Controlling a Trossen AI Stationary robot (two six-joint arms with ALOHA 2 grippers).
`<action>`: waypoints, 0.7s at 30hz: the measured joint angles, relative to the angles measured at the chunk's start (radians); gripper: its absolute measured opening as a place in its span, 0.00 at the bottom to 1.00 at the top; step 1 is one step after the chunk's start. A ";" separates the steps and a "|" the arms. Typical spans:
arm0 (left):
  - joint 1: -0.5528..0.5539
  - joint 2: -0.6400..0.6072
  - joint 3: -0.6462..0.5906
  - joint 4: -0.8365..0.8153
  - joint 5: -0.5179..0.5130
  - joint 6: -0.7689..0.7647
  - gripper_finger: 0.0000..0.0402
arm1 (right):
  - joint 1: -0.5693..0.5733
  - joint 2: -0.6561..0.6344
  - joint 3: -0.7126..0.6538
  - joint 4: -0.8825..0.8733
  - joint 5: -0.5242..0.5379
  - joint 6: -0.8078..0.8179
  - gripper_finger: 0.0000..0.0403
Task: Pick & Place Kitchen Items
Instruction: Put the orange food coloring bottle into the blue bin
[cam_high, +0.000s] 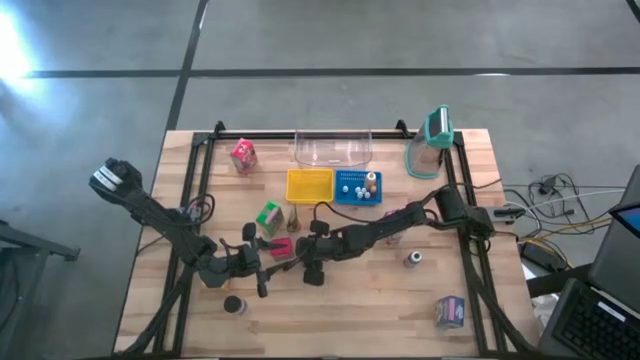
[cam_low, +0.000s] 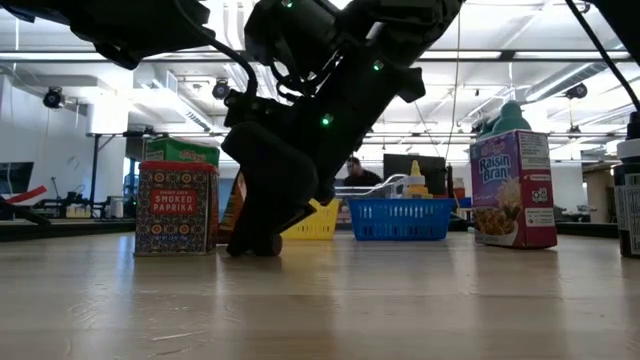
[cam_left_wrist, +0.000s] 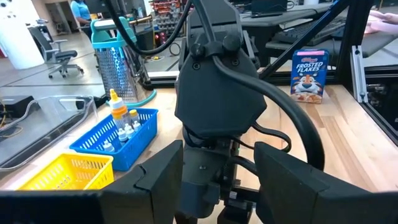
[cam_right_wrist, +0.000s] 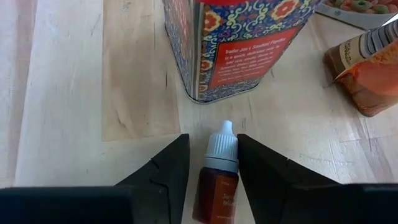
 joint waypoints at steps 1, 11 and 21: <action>0.000 0.000 0.000 0.000 0.000 0.000 0.51 | 0.000 -0.001 0.000 -0.002 -0.001 0.002 0.31; 0.000 0.000 0.000 0.000 0.000 -0.002 0.51 | -0.001 -0.003 -0.001 -0.026 -0.004 0.007 0.39; 0.000 0.000 0.000 0.000 0.000 -0.002 0.51 | 0.000 -0.004 -0.002 -0.027 -0.005 0.000 0.32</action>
